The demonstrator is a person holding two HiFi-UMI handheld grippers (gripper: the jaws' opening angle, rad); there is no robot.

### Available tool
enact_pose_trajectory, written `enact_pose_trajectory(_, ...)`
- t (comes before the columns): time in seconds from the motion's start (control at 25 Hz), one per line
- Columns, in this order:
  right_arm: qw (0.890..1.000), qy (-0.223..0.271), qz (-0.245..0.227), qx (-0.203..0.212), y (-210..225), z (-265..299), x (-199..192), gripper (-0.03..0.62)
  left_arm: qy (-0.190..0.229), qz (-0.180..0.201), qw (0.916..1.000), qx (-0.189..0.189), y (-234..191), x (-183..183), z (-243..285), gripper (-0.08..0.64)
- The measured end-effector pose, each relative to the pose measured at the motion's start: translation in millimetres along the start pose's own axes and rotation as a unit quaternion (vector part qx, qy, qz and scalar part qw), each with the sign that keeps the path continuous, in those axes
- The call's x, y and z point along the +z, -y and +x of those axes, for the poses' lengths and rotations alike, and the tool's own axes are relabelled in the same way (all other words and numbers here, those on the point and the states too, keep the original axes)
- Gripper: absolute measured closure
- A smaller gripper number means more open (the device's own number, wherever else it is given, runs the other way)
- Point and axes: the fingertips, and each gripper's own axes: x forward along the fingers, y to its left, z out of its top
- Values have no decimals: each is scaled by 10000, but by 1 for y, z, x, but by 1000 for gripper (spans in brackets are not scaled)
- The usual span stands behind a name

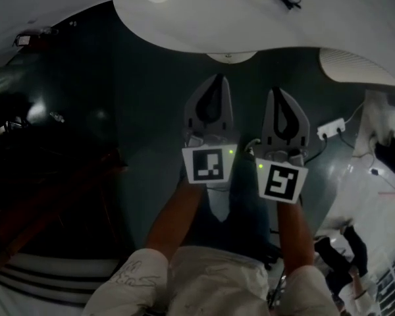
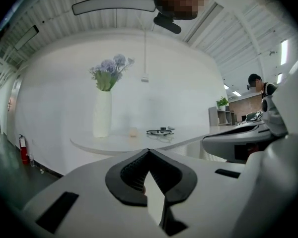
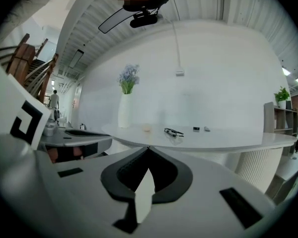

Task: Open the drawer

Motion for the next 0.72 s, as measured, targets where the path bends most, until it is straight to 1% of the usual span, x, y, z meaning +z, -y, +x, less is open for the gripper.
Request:
enact_pose_trajectory(0.12, 10000, 23, 12, -5, 4, 8, -24, 586, -13, 117, 9999, 75, 0, -31, 18, 563)
enact_pose_trajectory(0.28, 9999, 52, 96, -45, 6, 15, -54, 586, -18, 60, 9997, 249, -6, -66, 33, 563)
enact_pose_trajectory(0.4, 9999, 50, 117, -87, 8, 17, -75, 586, -32, 105, 9997, 237, -6, -90, 46, 563)
enact_pose_trajectory(0.48, 9998, 32, 121, -127, 10, 19, -85, 586, -85, 189, 9997, 151, -3, -103, 56, 538)
enact_pose_trajectory(0.52, 9998, 36, 129, -150, 11, 20, -87, 586, -114, 244, 9996, 118, -3, -109, 61, 506)
enact_pose_trajectory(0.56, 9997, 47, 138, -170, 11, 20, -90, 586, -151, 279, 9994, 114, -4, -114, 65, 491)
enact_pose_trajectory(0.6, 9997, 53, 143, -181, 11, 20, -93, 586, -199, 287, 9993, 137, -6, -120, 70, 488)
enact_pose_trajectory(0.72, 9997, 14, 131, -188, 12, 22, -106, 586, -306, 305, 9987, 266, -14, -135, 87, 439)
